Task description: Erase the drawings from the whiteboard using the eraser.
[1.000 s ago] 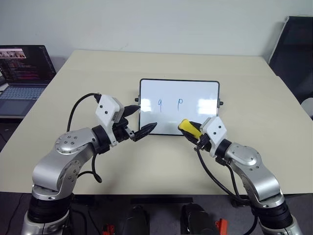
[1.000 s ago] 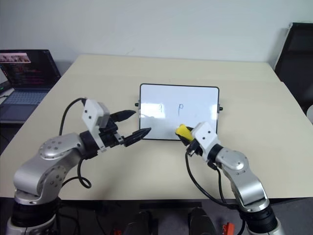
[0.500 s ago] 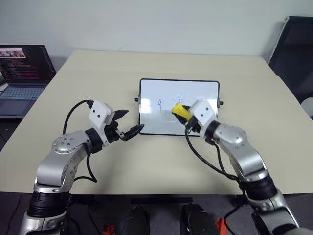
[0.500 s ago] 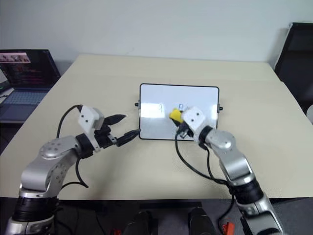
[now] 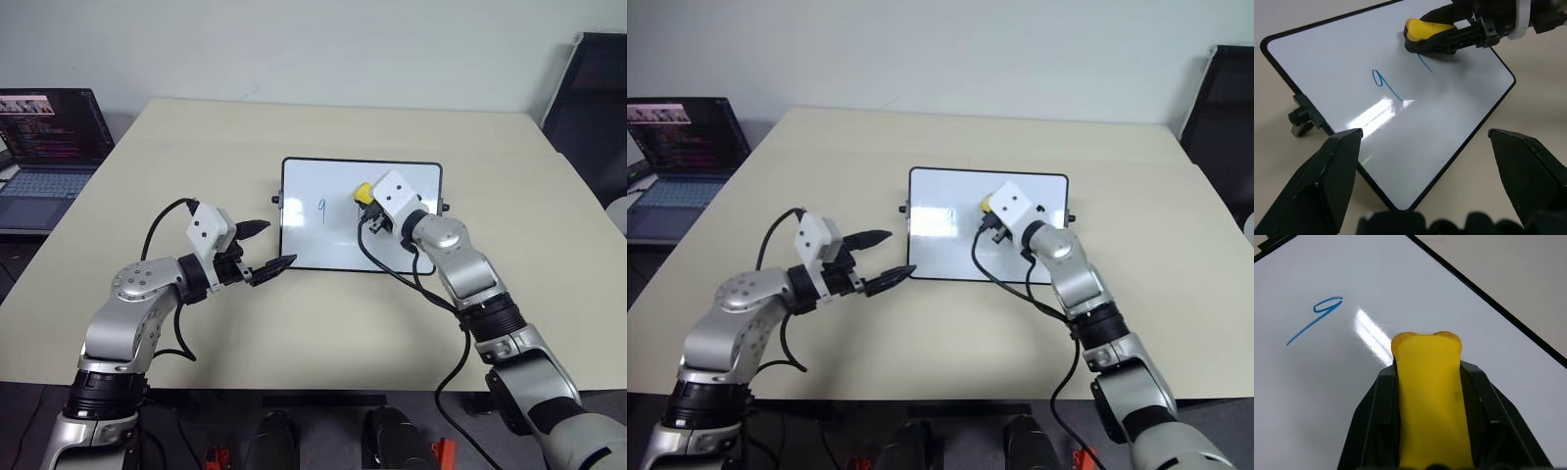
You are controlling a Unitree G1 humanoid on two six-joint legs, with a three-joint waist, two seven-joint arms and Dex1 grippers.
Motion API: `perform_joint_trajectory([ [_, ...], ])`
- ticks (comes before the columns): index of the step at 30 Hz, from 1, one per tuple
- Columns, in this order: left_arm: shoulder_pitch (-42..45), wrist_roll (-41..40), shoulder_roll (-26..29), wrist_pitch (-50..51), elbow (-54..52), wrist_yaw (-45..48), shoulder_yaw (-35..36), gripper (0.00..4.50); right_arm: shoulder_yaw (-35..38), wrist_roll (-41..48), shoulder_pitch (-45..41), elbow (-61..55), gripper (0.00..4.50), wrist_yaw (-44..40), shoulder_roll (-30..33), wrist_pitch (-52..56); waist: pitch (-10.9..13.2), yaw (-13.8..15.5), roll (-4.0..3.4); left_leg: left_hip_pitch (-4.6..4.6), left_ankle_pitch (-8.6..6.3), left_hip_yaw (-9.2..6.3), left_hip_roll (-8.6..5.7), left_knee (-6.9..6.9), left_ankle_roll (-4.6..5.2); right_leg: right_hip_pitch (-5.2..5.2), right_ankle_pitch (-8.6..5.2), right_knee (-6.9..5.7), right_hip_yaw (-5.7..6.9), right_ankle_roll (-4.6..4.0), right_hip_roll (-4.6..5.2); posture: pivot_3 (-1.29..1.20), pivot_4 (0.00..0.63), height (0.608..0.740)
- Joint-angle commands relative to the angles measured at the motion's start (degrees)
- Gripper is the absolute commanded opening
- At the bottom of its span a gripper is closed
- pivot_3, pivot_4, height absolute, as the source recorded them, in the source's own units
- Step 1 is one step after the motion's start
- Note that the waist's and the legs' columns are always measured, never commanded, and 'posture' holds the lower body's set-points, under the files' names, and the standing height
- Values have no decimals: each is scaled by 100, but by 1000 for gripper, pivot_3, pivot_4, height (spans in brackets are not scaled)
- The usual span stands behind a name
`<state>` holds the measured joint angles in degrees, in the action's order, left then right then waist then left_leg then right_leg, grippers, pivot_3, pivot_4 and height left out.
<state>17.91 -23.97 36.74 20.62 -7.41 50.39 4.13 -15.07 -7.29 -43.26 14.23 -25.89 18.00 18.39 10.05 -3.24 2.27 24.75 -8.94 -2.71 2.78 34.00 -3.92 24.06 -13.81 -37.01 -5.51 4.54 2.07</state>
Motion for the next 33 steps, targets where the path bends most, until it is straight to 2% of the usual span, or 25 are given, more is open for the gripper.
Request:
perform_joint_trajectory([
  [1,47,52,2,-268,111,122,44,4500,-314,-64,374,-251,1281,-622,251,304,-1,2,1,-2,0,0,0,2,0,-3,0,0,0,0,0,0,150,740],
  [6,52,120,-11,-567,452,275,50,4500,-604,-395,483,-384,1281,-807,443,209,-1,-16,2,-17,2,1,0,7,2,-9,7,-7,-2,-8,0,0,150,740],
  [12,27,168,-48,-756,618,358,39,4500,-236,-679,-59,143,1281,349,117,-323,-1,-17,1,-23,6,1,0,8,5,-6,19,-6,-5,-22,-1,0,150,740],
  [14,6,173,-58,-774,621,368,35,4500,-172,-649,-189,273,1281,476,33,-427,-1,-18,1,-22,7,1,0,8,6,-4,21,-6,-6,-23,-1,0,150,740],
  [19,-8,170,-78,-766,603,380,32,4500,-221,-650,-281,483,1281,330,-78,-405,-1,-15,1,-21,11,1,0,7,11,-6,22,-8,-5,-20,-2,0,150,740],
  [27,-22,204,-57,-784,676,373,103,4500,-485,-549,241,-228,1280,-850,230,169,-1,-15,1,-19,10,0,2,-3,11,-6,15,-6,-4,-11,-5,0,150,740],
  [33,-33,233,-91,-781,702,176,194,4500,2,-333,357,-761,1280,-455,66,-16,-1,-15,1,-20,10,0,1,2,11,-4,20,-7,-6,-18,-5,0,150,740],
])
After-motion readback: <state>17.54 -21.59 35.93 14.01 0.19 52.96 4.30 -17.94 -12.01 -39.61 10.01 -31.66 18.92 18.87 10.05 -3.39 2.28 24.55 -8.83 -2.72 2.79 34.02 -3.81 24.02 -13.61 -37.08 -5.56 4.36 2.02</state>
